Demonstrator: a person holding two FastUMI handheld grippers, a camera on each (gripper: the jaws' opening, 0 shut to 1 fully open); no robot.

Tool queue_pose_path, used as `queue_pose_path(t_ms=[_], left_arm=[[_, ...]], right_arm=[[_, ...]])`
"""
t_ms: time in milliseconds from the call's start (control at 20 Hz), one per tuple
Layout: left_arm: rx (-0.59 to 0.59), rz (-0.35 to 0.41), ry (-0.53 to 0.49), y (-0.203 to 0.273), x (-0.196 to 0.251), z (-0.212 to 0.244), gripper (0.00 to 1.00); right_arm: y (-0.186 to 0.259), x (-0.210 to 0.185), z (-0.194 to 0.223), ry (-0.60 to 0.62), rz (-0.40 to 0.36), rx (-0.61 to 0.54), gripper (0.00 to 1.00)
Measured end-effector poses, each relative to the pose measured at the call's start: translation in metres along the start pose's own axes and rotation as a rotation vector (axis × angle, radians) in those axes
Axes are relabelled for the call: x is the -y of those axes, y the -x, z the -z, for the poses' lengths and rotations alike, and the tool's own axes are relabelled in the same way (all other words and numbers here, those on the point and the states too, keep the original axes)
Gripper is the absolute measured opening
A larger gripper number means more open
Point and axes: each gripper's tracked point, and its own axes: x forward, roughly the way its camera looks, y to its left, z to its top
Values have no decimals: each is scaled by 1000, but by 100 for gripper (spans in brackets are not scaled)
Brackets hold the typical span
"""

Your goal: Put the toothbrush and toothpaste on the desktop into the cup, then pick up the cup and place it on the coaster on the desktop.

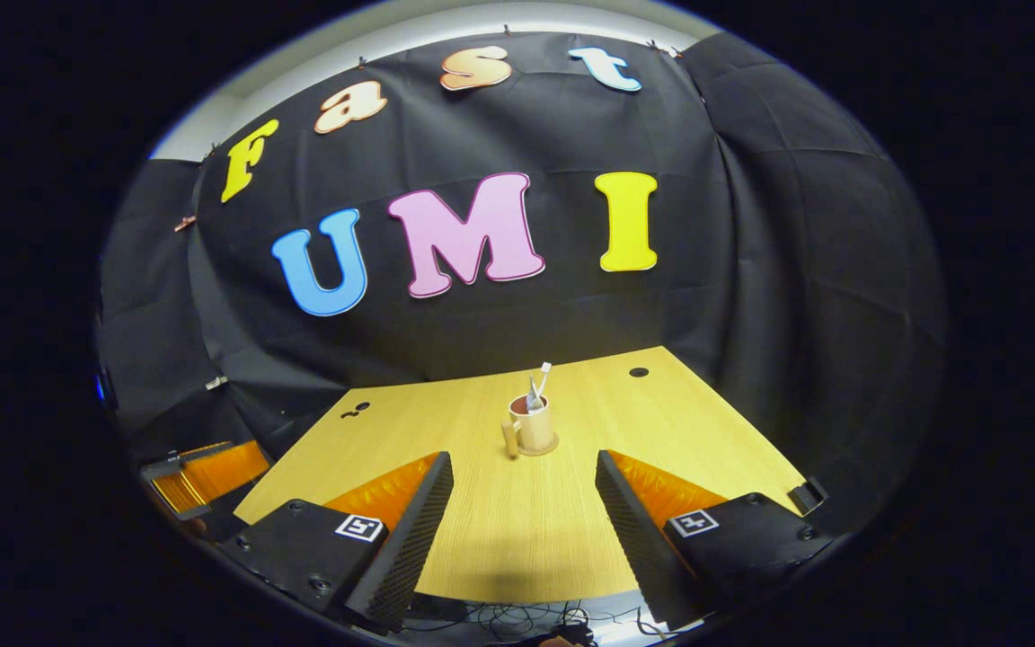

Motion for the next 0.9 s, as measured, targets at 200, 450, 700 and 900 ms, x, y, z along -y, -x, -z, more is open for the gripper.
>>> queue_pose_path(t_ms=[200,450,700,900], left_arm=[[-36,-5,-83,25,-10,25,98],[23,3,-76,41,-10,15,97],[26,8,-76,33,-4,22,98],[27,14,-71,32,-6,22,97]], right_arm=[[32,-9,26,29,10,-12,98],[48,-3,32,29,34,-7,98],[52,0,32,36,37,-2,98],[52,0,35,36,40,-18,98]])
